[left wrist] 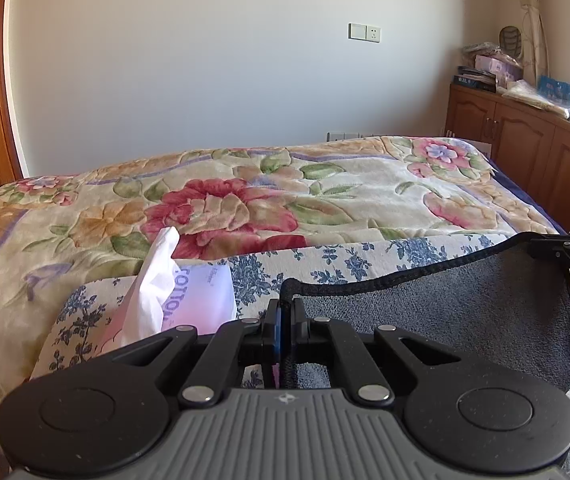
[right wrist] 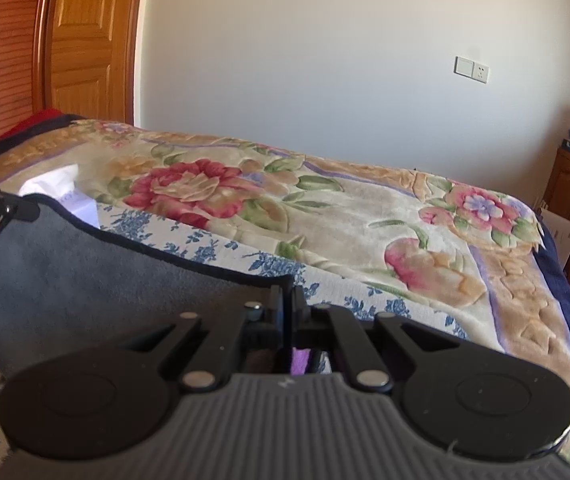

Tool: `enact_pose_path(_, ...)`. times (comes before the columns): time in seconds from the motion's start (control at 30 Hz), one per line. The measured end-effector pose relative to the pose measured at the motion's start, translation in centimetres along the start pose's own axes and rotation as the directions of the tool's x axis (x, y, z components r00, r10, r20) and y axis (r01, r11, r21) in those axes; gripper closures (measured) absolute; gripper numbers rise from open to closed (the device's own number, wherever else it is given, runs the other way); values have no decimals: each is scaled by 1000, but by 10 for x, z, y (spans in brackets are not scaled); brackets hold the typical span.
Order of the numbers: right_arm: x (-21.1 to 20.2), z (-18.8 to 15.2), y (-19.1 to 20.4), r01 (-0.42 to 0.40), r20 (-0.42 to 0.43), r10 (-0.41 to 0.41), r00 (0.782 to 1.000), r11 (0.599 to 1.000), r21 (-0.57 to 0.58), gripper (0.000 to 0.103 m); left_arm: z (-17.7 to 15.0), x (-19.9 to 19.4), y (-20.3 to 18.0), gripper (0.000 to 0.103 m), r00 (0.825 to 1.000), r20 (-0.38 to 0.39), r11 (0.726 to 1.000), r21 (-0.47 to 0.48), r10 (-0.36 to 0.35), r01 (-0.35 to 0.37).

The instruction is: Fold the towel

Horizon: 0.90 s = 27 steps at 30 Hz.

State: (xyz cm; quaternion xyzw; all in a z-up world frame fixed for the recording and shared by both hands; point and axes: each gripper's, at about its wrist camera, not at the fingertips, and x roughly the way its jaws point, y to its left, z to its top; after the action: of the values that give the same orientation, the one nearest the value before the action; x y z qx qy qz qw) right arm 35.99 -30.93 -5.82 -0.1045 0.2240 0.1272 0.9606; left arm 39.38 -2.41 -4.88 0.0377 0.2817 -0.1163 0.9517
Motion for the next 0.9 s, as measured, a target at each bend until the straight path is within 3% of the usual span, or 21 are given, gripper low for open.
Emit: enact_pose_path(0.9, 48, 0, -12, 31, -47, -32, 998, 999, -19, 99, 14, 52, -3, 98, 998, -34, 997, 62, 45, -43)
